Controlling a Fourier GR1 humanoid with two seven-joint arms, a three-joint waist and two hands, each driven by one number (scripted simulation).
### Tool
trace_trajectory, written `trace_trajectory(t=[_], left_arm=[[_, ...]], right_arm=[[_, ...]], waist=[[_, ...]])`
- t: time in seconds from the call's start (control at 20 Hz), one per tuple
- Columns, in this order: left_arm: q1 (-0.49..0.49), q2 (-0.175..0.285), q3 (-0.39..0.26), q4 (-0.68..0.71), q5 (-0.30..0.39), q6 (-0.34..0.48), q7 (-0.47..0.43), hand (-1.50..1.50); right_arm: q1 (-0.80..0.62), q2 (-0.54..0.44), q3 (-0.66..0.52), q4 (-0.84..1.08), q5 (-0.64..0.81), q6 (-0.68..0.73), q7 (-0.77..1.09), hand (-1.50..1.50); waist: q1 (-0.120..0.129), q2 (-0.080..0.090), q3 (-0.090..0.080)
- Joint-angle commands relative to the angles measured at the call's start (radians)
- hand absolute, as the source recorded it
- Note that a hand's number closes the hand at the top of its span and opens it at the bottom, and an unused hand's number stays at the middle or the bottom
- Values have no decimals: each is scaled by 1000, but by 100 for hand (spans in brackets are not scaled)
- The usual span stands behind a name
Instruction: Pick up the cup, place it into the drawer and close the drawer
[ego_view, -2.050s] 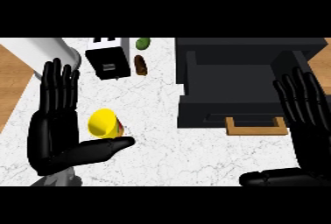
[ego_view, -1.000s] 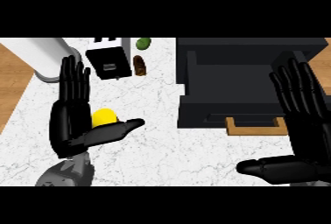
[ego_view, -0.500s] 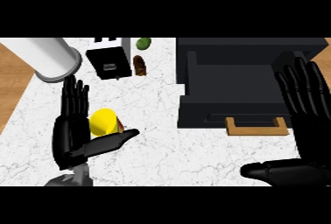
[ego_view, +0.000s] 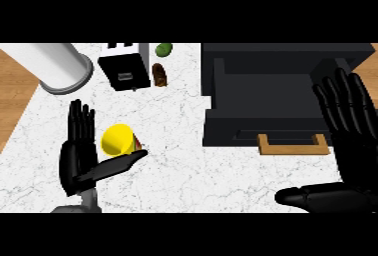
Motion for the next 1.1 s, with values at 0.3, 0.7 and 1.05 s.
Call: trace_trajectory(t=[0.3, 0.7, 1.05], left_arm=[[-15, 32, 98, 231, 68, -100, -159, -150], [-25, -7, 86, 415, 101, -89, -332, -150], [-28, 48, 160, 418, 142, -175, -302, -150]], right_arm=[[25, 18, 29, 3, 20, 15, -39, -150], [11, 27, 42, -33, 36, -13, 21, -150], [-42, -25, -50, 26, -45, 33, 32, -150]], waist=[[-1, 0, 0], [-2, 0, 0], [2, 0, 0]])
